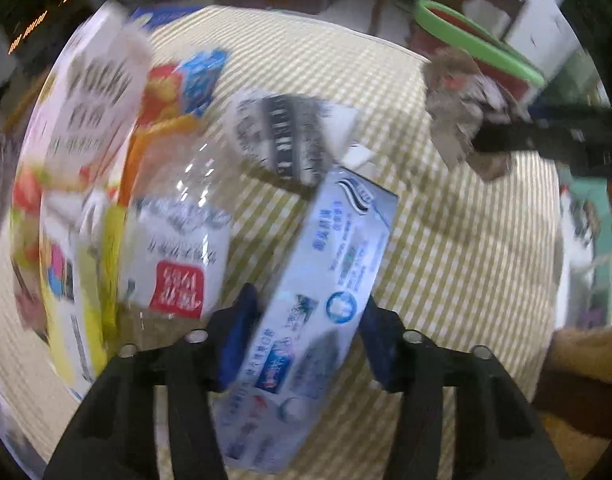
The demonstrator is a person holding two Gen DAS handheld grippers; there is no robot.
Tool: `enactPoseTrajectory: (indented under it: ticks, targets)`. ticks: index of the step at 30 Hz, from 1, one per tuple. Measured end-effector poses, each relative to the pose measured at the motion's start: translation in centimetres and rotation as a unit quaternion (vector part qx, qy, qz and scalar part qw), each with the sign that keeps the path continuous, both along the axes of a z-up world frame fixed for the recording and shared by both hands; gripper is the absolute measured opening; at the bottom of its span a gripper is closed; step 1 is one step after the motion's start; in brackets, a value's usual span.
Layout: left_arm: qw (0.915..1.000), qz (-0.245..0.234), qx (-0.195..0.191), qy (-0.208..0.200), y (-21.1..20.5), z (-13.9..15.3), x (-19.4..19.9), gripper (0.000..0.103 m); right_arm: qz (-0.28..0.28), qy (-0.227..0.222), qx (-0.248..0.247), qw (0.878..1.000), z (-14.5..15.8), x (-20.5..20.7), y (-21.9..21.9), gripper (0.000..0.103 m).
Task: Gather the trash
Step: 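Grasp the toothpaste box with the left tool while the right tool grasps crumpled newspaper, then carry the newspaper in the right tool over the red bin and release it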
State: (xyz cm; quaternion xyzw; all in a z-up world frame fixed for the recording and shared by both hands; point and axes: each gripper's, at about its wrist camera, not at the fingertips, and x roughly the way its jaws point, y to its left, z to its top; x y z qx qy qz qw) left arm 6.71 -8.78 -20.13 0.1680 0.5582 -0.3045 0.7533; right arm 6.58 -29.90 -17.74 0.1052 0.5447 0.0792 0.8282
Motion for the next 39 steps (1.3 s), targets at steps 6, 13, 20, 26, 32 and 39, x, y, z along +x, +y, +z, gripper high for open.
enactPoseTrajectory:
  ticks: [6,13,20,26,32,39]
  targets:
    - [0.9969,0.065,-0.041,0.015,1.9,0.4,-0.7,0.040,0.006,-0.018,-0.005,1.000,1.0,0.4,0.8,0.048]
    - [0.9834,0.147,-0.107,0.007,4.1,3.2,-2.2,0.040,0.004,-0.044,-0.006,0.999,2.6,0.6,1.2,0.048]
    - [0.9644,0.202,-0.169,-0.024,4.4,7.6,-2.9,0.040,0.008,-0.083,-0.008,0.997,5.4,0.9,1.9,0.048]
    - [0.9531,0.221,-0.192,-0.079,2.4,10.1,-1.3,0.040,0.007,-0.116,-0.012,0.993,7.7,0.7,1.7,0.048]
    - [0.9492,0.224,-0.193,-0.107,1.8,11.5,-0.9,0.040,-0.004,-0.133,-0.011,0.991,8.8,0.2,0.8,0.048]
    - [0.9513,0.213,-0.189,-0.118,0.1,12.4,-0.6,0.040,-0.015,-0.140,-0.014,0.990,9.4,-0.2,-0.4,0.048]
